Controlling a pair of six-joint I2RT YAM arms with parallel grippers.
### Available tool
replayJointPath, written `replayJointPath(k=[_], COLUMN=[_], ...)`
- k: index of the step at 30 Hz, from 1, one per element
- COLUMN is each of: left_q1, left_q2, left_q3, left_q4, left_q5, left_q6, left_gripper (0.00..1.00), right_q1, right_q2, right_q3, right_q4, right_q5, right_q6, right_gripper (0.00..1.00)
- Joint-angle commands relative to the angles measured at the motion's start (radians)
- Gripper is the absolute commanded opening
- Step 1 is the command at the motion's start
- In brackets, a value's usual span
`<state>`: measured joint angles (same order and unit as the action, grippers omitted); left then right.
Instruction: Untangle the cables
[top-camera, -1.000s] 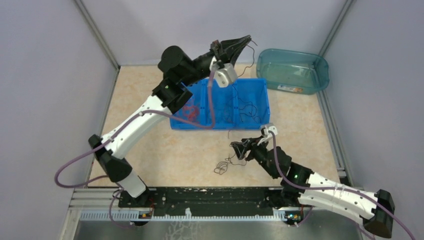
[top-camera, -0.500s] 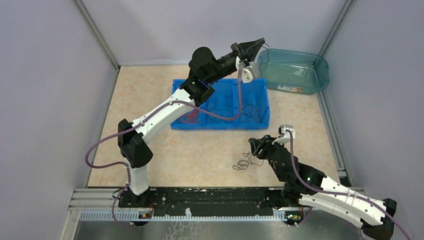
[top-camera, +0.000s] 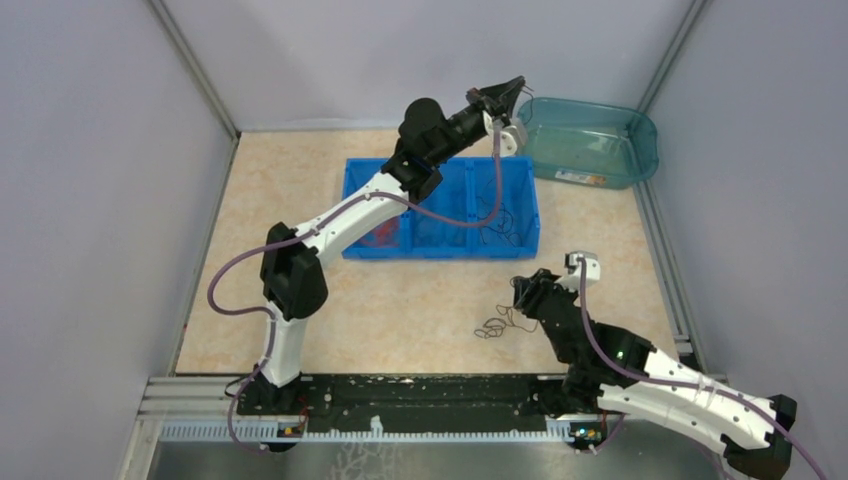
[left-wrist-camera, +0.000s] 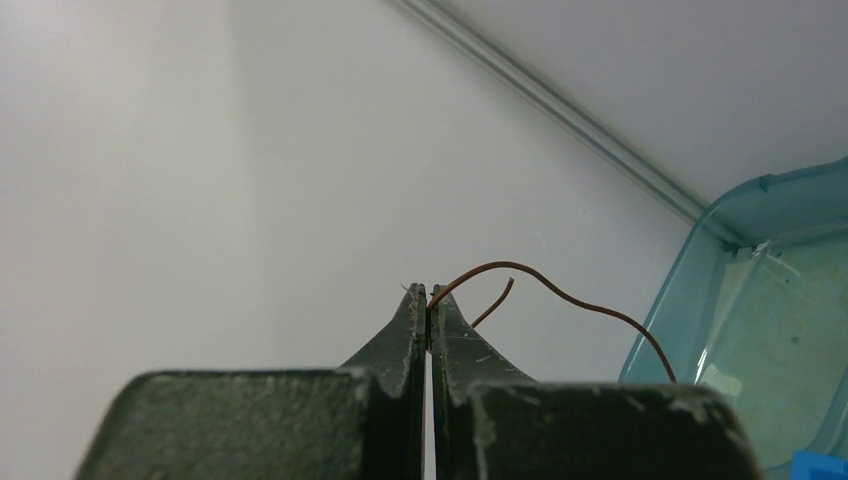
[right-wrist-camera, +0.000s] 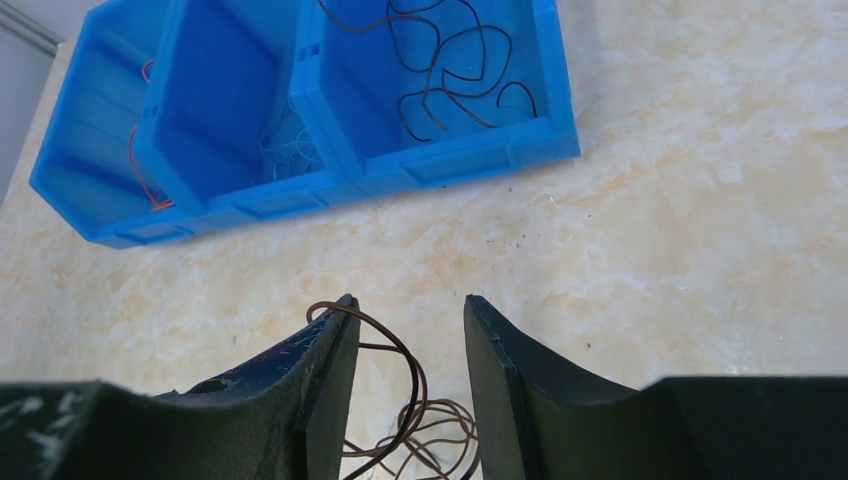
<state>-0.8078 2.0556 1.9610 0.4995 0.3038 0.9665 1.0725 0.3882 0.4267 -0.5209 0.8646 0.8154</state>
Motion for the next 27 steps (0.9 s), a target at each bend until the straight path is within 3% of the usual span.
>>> replayJointPath(k=[1, 10, 15, 19, 23, 27], left_q1=[0.005, 0.006, 0.001, -0.009, -0.01, -0.008], left_q2=[0.031, 0.056, 0.05, 0.049, 0.064, 0.047], left_q3=[0.006, -0.049, -0.112, -0.119, -0.041, -0.016], left_q4=[0.054, 0.044, -0.047, -0.216, -0.556, -0.748], left_q5=[-0.033, -0.035, -0.011, 0.02, 0.101, 0.17], left_q6=[-0.013, -0.147, -0.18, -0.126, -0.042, 0.027], left_gripper=[0.0, 0.01, 0.06, 0.12, 0.25, 0.38], right_q1=[0.006, 0.006, 0.006, 0.006, 0.007, 0.006], right_q2=[-0.025, -0.04, -0.053, -0.059, -0.062, -0.063], right_q3=[0.057, 0.075, 0.077, 0.089, 0.098, 0.098], right_q4=[0.007, 0.008, 0.015, 0.006, 0.004, 0.002], right_q5=[0.04, 0.052, 0.061, 0.072, 0.076, 0.077], right_q6=[0.011, 0.017, 0.003, -0.005, -0.009, -0.007], right_gripper=[0.43, 0.43, 0.42, 0.42, 0.42, 0.42])
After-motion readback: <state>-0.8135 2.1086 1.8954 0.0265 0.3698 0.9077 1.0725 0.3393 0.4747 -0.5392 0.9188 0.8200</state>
